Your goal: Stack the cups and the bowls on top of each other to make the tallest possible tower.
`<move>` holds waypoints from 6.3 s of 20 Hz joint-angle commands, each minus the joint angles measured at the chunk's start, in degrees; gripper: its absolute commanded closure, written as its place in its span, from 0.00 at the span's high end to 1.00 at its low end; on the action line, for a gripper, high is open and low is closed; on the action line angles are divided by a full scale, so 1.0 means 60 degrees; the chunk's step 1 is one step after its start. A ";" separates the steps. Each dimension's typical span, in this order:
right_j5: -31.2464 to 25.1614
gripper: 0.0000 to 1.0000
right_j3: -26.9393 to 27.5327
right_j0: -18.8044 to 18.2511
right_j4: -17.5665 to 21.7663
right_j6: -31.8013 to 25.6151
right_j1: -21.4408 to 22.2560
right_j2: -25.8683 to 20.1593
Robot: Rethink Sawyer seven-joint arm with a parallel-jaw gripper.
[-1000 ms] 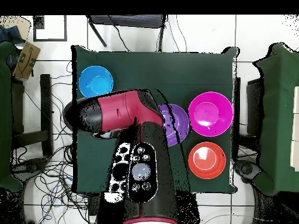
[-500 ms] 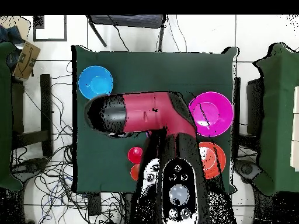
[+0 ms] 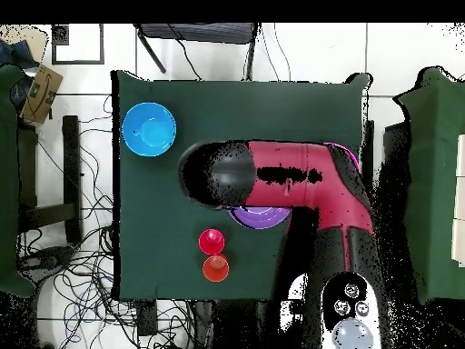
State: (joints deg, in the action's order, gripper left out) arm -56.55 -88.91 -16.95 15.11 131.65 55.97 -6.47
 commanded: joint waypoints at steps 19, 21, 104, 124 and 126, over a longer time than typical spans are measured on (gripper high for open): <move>-0.0776 1.00 0.4504 -0.0283 0.1543 -0.2572 -0.2686 -0.1781; -0.1498 1.00 0.5033 -0.0326 0.1494 -0.2888 -0.2900 -0.1856; 0.2502 1.00 0.1758 -0.2306 0.2109 -0.2876 -0.4969 -0.1428; 0.3406 1.00 0.1134 -0.2619 0.2384 -0.2864 -0.4991 -0.1318; 0.3517 1.00 0.1076 -0.2689 0.2448 -0.2882 -0.5021 -0.1319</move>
State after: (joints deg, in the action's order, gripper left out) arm -39.78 -77.41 -32.09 23.36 123.07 28.36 -14.21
